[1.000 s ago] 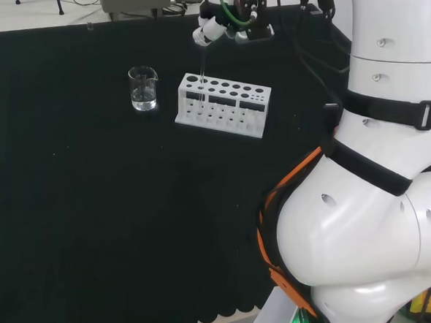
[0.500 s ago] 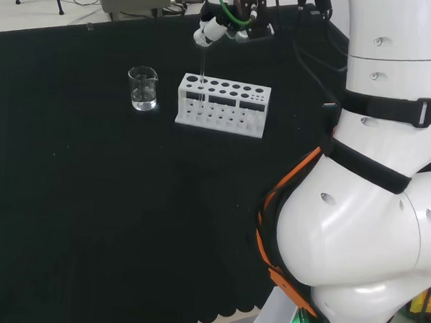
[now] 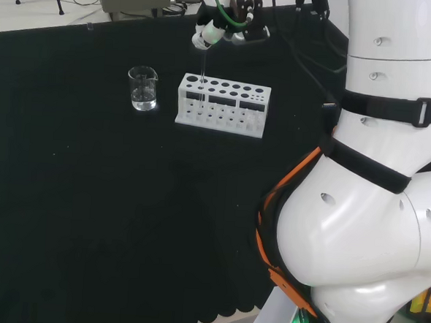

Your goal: Take the glass rod from the white test tube rack.

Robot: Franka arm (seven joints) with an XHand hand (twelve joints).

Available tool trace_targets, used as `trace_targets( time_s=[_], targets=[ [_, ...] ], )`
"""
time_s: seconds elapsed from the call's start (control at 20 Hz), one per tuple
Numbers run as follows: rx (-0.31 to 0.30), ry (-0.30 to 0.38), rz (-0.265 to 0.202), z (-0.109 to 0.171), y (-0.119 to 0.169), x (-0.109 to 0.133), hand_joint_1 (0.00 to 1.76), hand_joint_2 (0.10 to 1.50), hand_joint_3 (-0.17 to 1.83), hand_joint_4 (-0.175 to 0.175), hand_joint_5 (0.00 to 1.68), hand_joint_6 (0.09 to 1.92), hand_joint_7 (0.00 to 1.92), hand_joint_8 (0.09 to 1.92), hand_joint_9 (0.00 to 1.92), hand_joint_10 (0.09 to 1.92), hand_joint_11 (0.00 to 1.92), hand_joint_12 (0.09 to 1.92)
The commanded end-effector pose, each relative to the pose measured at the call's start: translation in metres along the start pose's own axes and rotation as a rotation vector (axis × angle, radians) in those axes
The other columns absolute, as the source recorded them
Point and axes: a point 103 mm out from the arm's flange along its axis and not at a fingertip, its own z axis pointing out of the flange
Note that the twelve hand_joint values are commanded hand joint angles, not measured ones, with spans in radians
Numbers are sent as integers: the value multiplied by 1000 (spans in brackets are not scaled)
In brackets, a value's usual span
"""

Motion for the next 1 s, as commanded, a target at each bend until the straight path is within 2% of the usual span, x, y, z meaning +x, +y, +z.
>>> trace_targets(
  time_s=[0.05, 0.15, 0.2, 0.3, 0.5, 0.75, 1.0],
  targets=[
    [0, -3, -14, 1, 3, 8, 886, 902, 506, -175, 650, 1047, 963, 1273, 1479, 1181, 1654, 1261],
    [-13, -14, -18, 2, 5, 11, 951, 893, 519, -175, 672, 1033, 970, 1273, 1492, 1156, 1693, 1228],
    [-29, -22, -16, 2, 5, 12, 1016, 957, 420, -175, 732, 1105, 980, 1277, 1510, 1134, 1738, 1184],
    [-67, -13, -15, 3, 6, 14, 1170, 1074, 206, -175, 770, 1104, 968, 1304, 1542, 1102, 1842, 1050],
    [-160, 0, -26, 2, 5, 20, 1245, 1126, 96, -175, 819, 1023, 954, 1352, 1591, 1102, 1831, 923],
    [-250, 35, -30, -8, -1, 28, 1259, 918, 505, -175, 852, 1046, 983, 1403, 1622, 1106, 1751, 931],
    [-287, 62, -19, -23, -14, 35, 1273, 806, 677, -175, 907, 1016, 1042, 1370, 1609, 1081, 1723, 868]
  ],
)
